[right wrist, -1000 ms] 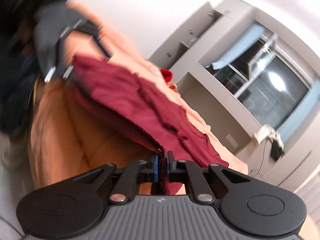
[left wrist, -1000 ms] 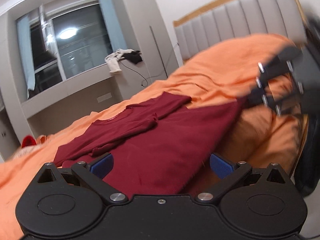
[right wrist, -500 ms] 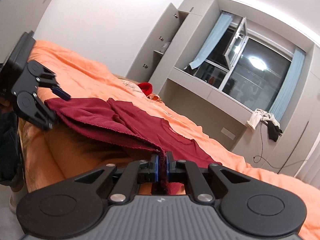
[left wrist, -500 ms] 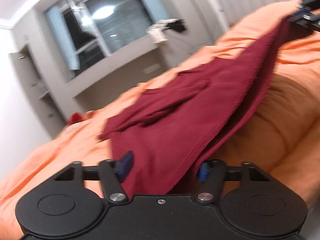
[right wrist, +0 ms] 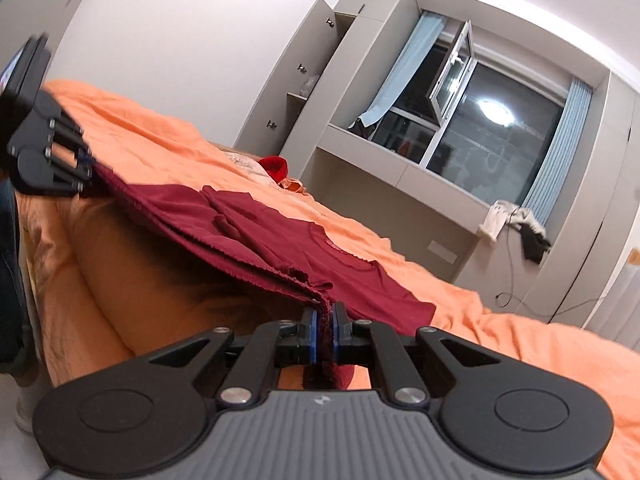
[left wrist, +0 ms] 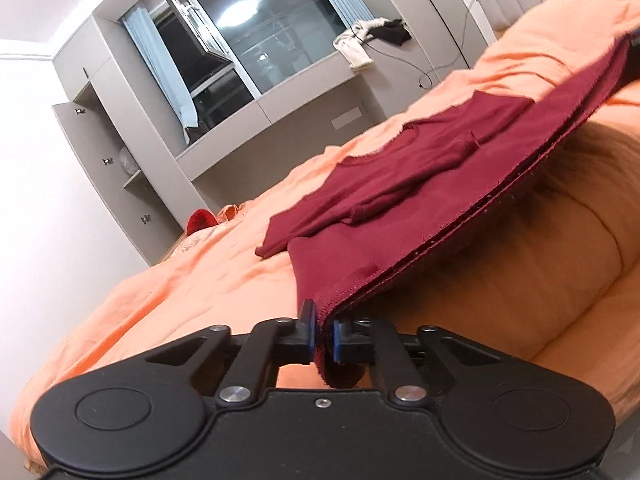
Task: Fold small clothes
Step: 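Grasp the shirt's side edge with the right gripper while the left gripper grasps it too, then lift the side edge with both grippers and fold it over the shirt body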
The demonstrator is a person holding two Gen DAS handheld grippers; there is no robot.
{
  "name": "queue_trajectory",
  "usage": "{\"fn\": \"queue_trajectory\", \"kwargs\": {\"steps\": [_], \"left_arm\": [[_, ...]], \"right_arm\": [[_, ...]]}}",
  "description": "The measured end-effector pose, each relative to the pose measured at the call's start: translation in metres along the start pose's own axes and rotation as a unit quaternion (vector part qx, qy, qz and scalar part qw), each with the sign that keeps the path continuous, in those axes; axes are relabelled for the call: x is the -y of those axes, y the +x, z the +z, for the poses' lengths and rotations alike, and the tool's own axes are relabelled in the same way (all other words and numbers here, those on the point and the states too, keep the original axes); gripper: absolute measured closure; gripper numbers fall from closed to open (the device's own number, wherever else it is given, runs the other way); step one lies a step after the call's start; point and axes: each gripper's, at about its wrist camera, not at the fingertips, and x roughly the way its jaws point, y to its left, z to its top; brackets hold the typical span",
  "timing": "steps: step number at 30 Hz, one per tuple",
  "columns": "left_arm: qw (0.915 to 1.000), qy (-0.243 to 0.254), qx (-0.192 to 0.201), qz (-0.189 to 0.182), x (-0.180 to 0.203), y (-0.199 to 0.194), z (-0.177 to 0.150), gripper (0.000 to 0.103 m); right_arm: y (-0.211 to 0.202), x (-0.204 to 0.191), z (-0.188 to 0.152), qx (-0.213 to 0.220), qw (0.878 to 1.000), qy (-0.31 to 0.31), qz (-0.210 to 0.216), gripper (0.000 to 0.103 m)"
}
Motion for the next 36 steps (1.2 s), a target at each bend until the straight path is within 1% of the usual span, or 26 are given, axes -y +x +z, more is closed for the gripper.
{"fn": "queue_trajectory", "kwargs": {"steps": [4,6,9,13,16,21,23,26,29,32,36], "left_arm": [[0.9983,-0.009,0.051,0.028,-0.008,-0.017,0.003,0.098],[0.9969,-0.020,0.068,0.034,-0.013,-0.029,0.005,0.098],[0.9945,-0.042,0.090,0.032,-0.022,-0.050,0.007,0.098],[0.9910,-0.047,0.123,0.026,-0.024,-0.088,0.013,0.098],[0.9881,-0.061,0.141,0.013,-0.032,-0.121,0.016,0.098],[0.9806,-0.085,0.176,0.002,-0.046,-0.189,0.018,0.098],[0.9784,-0.088,0.187,-0.007,-0.049,-0.208,0.021,0.098],[0.9767,-0.093,0.193,-0.021,-0.051,-0.222,0.028,0.098],[0.9753,-0.093,0.200,-0.019,-0.058,-0.215,0.042,0.098],[0.9765,-0.081,0.199,-0.008,-0.065,-0.195,0.062,0.098],[0.9788,-0.077,0.190,-0.001,-0.077,-0.147,0.097,0.097]], "right_arm": [[-0.009,-0.009,-0.001,0.011,1.000,-0.018,-0.018,0.096],[-0.018,-0.011,-0.001,0.021,0.999,-0.022,-0.029,0.097],[-0.034,-0.011,0.000,0.037,0.998,-0.021,-0.048,0.097],[-0.067,-0.013,0.006,0.054,0.996,-0.022,-0.068,0.097],[-0.100,-0.013,0.011,0.057,0.996,-0.013,-0.067,0.098],[-0.168,-0.008,0.027,0.073,0.996,0.012,-0.057,0.098],[-0.180,-0.002,0.034,0.075,0.995,0.023,-0.054,0.098],[-0.177,0.013,0.043,0.084,0.994,0.044,-0.049,0.098],[-0.159,0.036,0.053,0.102,0.992,0.054,-0.055,0.098],[-0.128,0.058,0.065,0.114,0.990,0.050,-0.065,0.098],[-0.070,0.084,0.082,0.119,0.989,0.047,-0.072,0.098]]}}
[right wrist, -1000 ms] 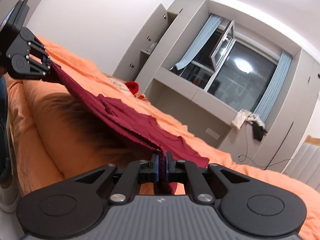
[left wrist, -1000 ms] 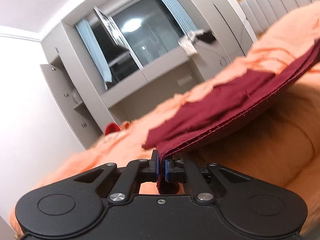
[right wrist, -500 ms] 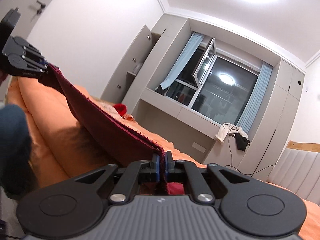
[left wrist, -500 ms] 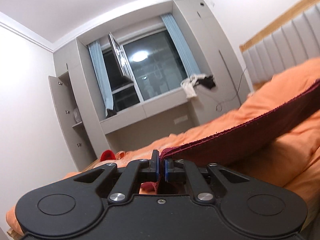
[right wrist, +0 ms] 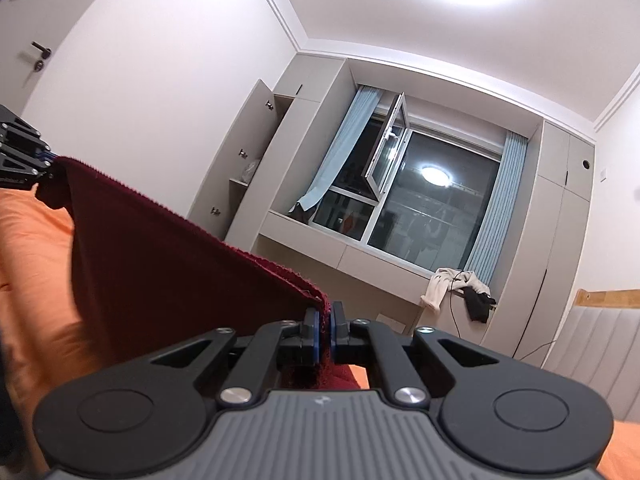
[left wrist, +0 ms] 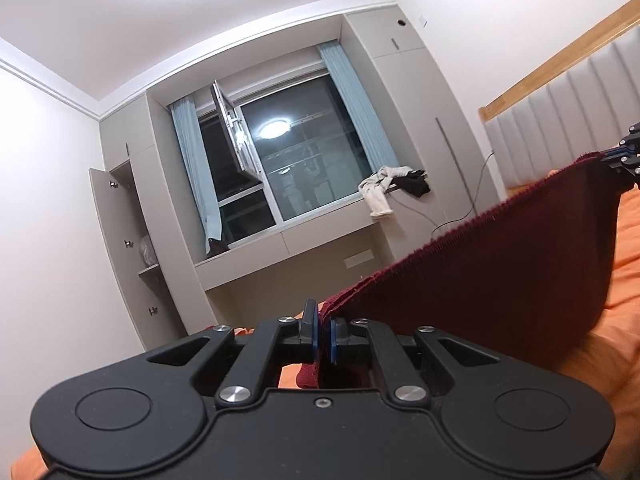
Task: Fold small clothes
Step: 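Lift the side edge with both grippers and fold it over the shirt body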
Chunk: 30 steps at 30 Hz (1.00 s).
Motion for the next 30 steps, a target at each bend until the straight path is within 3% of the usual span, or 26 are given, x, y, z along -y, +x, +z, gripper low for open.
{"fn": "queue_trajectory", "kwargs": {"steps": [8,16,27,30], "left_arm": [[0.9985,-0.010,-0.054,0.006,-0.010,0.134,0.009,0.097],[0.9894,-0.046,-0.137,0.010,-0.013,0.252,-0.027,0.097],[0.9705,-0.093,-0.223,-0.002,-0.010,0.350,-0.099,0.096],[0.9645,-0.105,-0.242,-0.009,-0.010,0.359,-0.113,0.089]], "right_arm": [[0.130,0.020,-0.023,-0.043,0.999,0.024,0.007,0.098],[0.225,0.021,-0.079,-0.111,0.992,0.052,0.032,0.098],[0.284,0.015,-0.134,-0.190,0.978,0.064,0.050,0.097],[0.288,0.013,-0.143,-0.208,0.974,0.078,0.050,0.084]]}}
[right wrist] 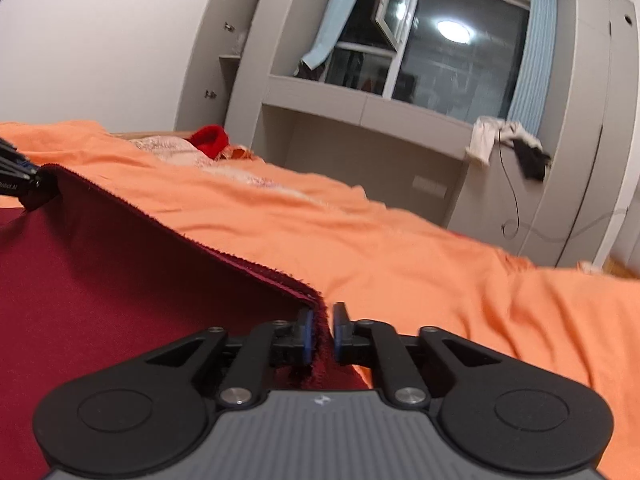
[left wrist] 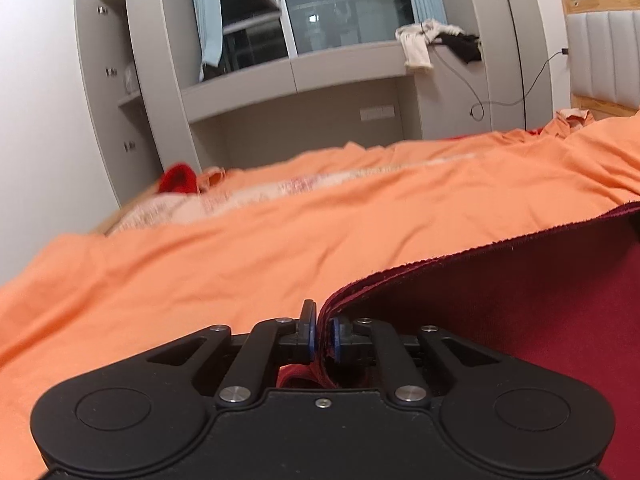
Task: Fold small clothes
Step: 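Lift the side edge with both grippers and fold it over the shirt body, then open both grippers and release the folded shirt onto the duvet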
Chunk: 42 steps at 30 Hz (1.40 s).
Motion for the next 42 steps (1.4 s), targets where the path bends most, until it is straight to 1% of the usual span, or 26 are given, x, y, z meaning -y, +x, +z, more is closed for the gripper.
{"fn": "queue_trajectory", "kwargs": {"steps": [1,2,3,4,5,6,7,8,10,11,12,13,15,17,19,21,22,24,26,29,32,33,34,36,38,42], "left_arm": [[1.0000,-0.008,-0.004,-0.005,-0.002,0.003,-0.002,0.085],[0.9998,-0.016,-0.008,-0.010,-0.004,0.005,-0.004,0.084],[0.9994,-0.025,-0.012,-0.019,-0.007,0.007,-0.006,0.079],[0.9989,-0.034,-0.017,-0.026,-0.011,0.009,-0.008,0.070],[0.9983,-0.044,-0.021,-0.032,-0.013,0.009,-0.011,0.064],[0.9974,-0.057,-0.025,-0.037,-0.018,0.009,-0.013,0.050],[0.9964,-0.069,-0.027,-0.041,-0.021,0.009,-0.015,0.039],[0.9953,-0.082,-0.027,-0.044,-0.027,0.007,-0.018,0.035],[0.9922,-0.109,-0.024,-0.056,-0.038,0.000,-0.022,0.031],[0.9906,-0.120,-0.023,-0.063,-0.041,-0.003,-0.024,0.029],[0.9887,-0.131,-0.023,-0.070,-0.047,-0.006,-0.027,0.025],[0.9873,-0.138,-0.024,-0.076,-0.051,-0.008,-0.029,0.022],[0.9862,-0.140,-0.032,-0.084,-0.055,-0.010,-0.036,0.022],[0.9888,-0.126,-0.043,-0.069,-0.055,-0.008,-0.043,0.022],[0.9909,-0.107,-0.071,-0.041,-0.052,0.001,-0.052,0.022],[0.9918,-0.087,-0.093,-0.013,-0.050,0.007,-0.060,0.022],[0.9923,-0.078,-0.096,-0.004,-0.050,0.010,-0.064,0.021],[0.9926,-0.075,-0.095,-0.005,-0.051,0.012,-0.067,0.021],[0.9928,-0.077,-0.092,-0.003,-0.053,0.010,-0.068,0.021],[0.9935,-0.075,-0.085,0.002,-0.053,0.008,-0.068,0.021],[0.9941,-0.086,-0.066,0.007,-0.053,-0.002,-0.067,0.021],[0.9942,-0.092,-0.056,0.010,-0.055,-0.008,-0.067,0.018],[0.9939,-0.099,-0.046,0.012,-0.056,-0.016,-0.067,0.011],[0.9928,-0.116,-0.024,0.013,-0.059,-0.033,-0.068,0.001],[0.9923,-0.123,-0.006,0.009,-0.061,-0.049,-0.068,0.001],[0.9914,-0.130,0.010,0.004,-0.062,-0.074,-0.073,0.001]], "right_arm": [[0.002,0.001,-0.003,-0.006,1.000,0.004,0.003,0.079],[0.002,0.003,-0.004,-0.011,1.000,0.006,0.007,0.076],[0.003,0.004,-0.007,-0.015,1.000,0.009,0.010,0.070],[0.003,0.007,-0.008,-0.018,1.000,0.011,0.012,0.061],[0.003,0.009,-0.009,-0.019,1.000,0.015,0.012,0.052],[0.003,0.010,-0.009,-0.020,1.000,0.018,0.012,0.049],[0.002,0.012,-0.010,-0.020,1.000,0.021,0.009,0.043],[0.000,0.014,-0.010,-0.020,0.999,0.023,0.009,0.035],[-0.003,0.019,-0.010,-0.018,0.999,0.030,0.006,0.027],[-0.006,0.022,-0.011,-0.018,0.999,0.034,0.005,0.024],[-0.008,0.025,-0.012,-0.018,0.999,0.038,0.005,0.022],[-0.012,0.027,-0.015,-0.019,0.999,0.042,0.006,0.018],[-0.017,0.031,-0.017,-0.020,0.999,0.048,0.006,0.013],[-0.022,0.032,-0.022,-0.023,0.999,0.049,0.003,0.008],[-0.026,0.031,-0.029,-0.029,0.999,0.046,-0.001,0.002],[-0.028,0.028,-0.036,-0.038,0.999,0.034,-0.013,0.001],[-0.028,0.026,-0.038,-0.044,0.998,0.025,-0.023,0.001],[-0.028,0.022,-0.045,-0.056,0.997,0.006,-0.050,0.001],[-0.027,0.023,-0.051,-0.062,0.996,0.003,-0.068,0.001],[-0.029,0.030,-0.055,-0.059,0.995,0.025,-0.071,0.001],[-0.039,0.036,-0.054,-0.038,0.996,0.043,-0.072,0.000],[-0.044,0.038,-0.052,-0.031,0.996,0.048,-0.073,0.000],[-0.048,0.039,-0.050,-0.023,0.996,0.052,-0.072,0.000],[-0.057,0.040,-0.046,-0.006,0.996,0.065,-0.067,0.000],[-0.065,0.038,-0.042,0.009,0.995,0.077,-0.060,0.000],[-0.083,0.028,-0.035,0.032,0.994,0.090,-0.049,0.000]]}}
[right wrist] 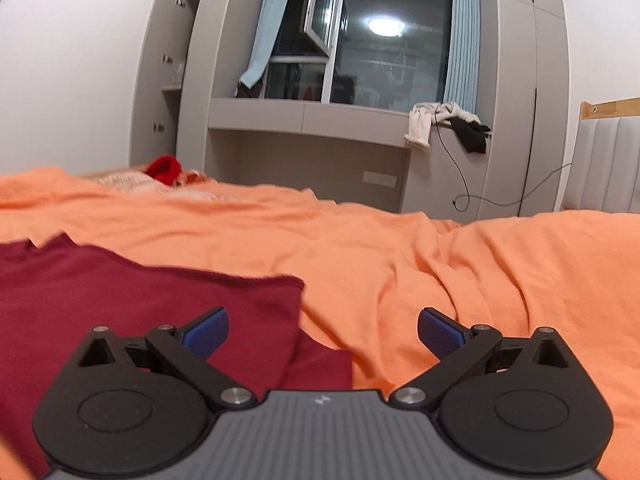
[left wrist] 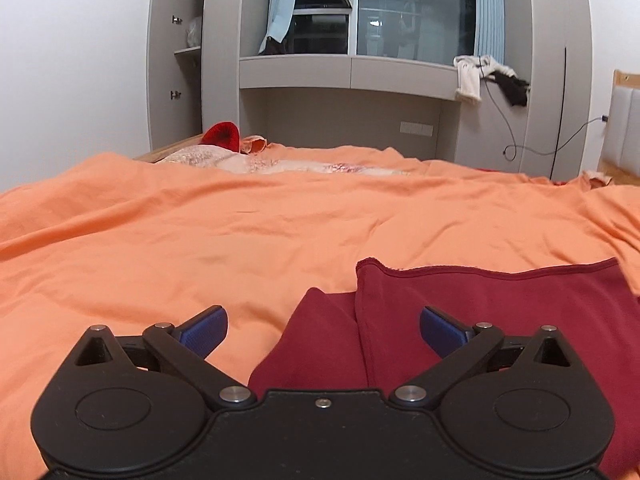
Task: Fold small clothes
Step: 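Open both grippers and release the folded shirt onto the duvet, then move the open left gripper to the folded shirt's end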
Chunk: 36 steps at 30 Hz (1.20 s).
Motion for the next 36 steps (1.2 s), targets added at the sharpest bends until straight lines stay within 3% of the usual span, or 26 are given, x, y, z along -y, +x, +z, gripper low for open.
{"fn": "queue_trajectory", "kwargs": {"steps": [7,13,21,27,32,36], "left_arm": [[0.9992,-0.029,0.019,-0.017,-0.005,-0.045,-0.025,0.001],[0.9966,-0.078,0.008,-0.026,-0.018,-0.073,-0.052,0.001],[0.9753,-0.188,-0.034,-0.110,-0.032,-0.089,-0.084,0.001],[0.9658,-0.181,-0.049,-0.179,-0.011,-0.086,-0.090,0.001],[0.9526,-0.219,-0.072,-0.199,-0.002,-0.068,-0.092,0.001],[0.9506,-0.226,-0.084,-0.195,0.010,-0.050,-0.086,0.001]], "right_arm": [[-0.032,-0.025,0.015,0.047,0.999,0.012,0.025,0.000],[-0.047,-0.051,0.015,0.041,0.996,0.042,0.067,0.000],[-0.050,-0.090,0.001,0.012,0.994,0.045,0.099,0.000],[-0.040,-0.121,-0.008,-0.004,0.995,0.027,0.093,0.000],[-0.032,-0.136,-0.015,-0.013,0.997,0.014,0.074,0.000],[-0.026,-0.136,-0.020,-0.022,0.997,0.022,0.076,0.000]]}}
